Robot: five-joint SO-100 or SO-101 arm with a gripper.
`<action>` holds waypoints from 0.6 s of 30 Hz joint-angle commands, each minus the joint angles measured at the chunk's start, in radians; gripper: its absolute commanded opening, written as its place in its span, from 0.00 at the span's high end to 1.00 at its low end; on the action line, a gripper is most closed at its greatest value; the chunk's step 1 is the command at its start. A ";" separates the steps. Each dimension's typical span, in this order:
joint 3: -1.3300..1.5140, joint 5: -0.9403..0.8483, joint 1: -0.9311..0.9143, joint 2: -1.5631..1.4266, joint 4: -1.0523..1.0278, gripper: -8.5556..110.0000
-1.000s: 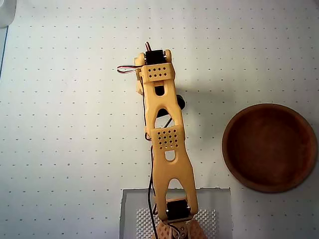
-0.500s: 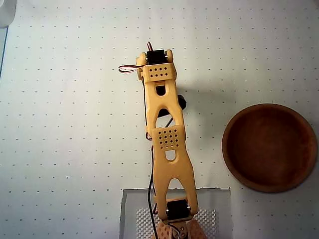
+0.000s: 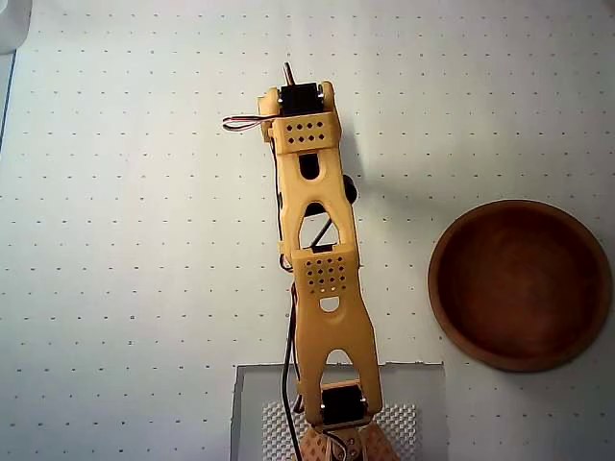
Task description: Grasp a clothespin and put it in the bowl.
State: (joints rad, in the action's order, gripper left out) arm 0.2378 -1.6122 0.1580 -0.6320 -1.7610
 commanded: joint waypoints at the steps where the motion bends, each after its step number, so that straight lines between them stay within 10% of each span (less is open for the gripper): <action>1: -0.037 0.035 0.002 -0.152 -0.032 0.95; 18: 0.206 0.149 0.000 -0.474 -0.032 0.96</action>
State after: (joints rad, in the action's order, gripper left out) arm 0.3973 -1.4711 0.1580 -0.9035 -1.7610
